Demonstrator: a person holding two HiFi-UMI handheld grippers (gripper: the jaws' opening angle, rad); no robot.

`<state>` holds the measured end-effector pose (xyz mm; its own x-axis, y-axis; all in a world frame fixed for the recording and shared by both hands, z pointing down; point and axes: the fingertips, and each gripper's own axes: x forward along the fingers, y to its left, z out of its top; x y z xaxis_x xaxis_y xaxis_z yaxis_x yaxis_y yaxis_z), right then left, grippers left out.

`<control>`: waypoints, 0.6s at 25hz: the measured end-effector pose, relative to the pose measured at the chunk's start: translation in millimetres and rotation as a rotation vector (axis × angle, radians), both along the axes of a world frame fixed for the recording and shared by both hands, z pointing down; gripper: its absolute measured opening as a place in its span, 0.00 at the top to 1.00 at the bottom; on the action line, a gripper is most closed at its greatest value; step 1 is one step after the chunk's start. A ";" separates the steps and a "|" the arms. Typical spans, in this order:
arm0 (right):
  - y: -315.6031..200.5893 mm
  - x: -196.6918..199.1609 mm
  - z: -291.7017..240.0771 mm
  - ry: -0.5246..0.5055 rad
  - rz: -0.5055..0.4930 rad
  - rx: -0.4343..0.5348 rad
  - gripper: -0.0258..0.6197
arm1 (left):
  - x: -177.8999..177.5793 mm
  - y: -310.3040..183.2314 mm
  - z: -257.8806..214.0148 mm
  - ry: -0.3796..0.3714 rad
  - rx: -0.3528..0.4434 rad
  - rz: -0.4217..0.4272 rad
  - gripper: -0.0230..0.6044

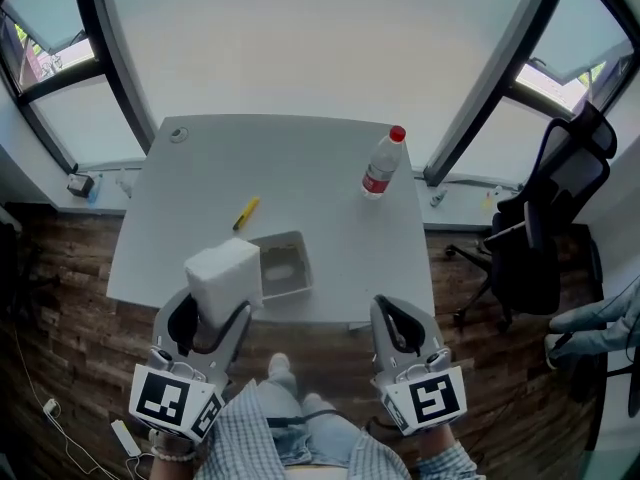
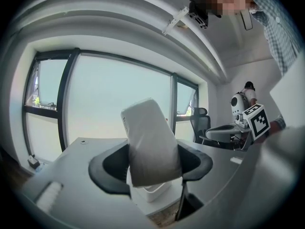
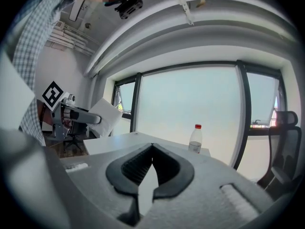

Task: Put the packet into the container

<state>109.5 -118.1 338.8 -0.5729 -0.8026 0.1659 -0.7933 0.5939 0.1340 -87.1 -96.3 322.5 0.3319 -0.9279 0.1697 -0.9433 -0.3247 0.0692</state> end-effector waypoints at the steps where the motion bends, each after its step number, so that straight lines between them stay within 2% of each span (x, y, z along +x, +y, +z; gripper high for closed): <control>1: -4.3 -1.0 -0.7 0.001 0.011 0.001 0.96 | -1.7 -5.9 -1.1 0.001 0.001 0.008 0.52; 15: -47.7 -7.8 -5.2 -0.003 0.136 0.009 0.96 | -16.9 -68.6 -3.9 -0.008 0.011 0.109 0.52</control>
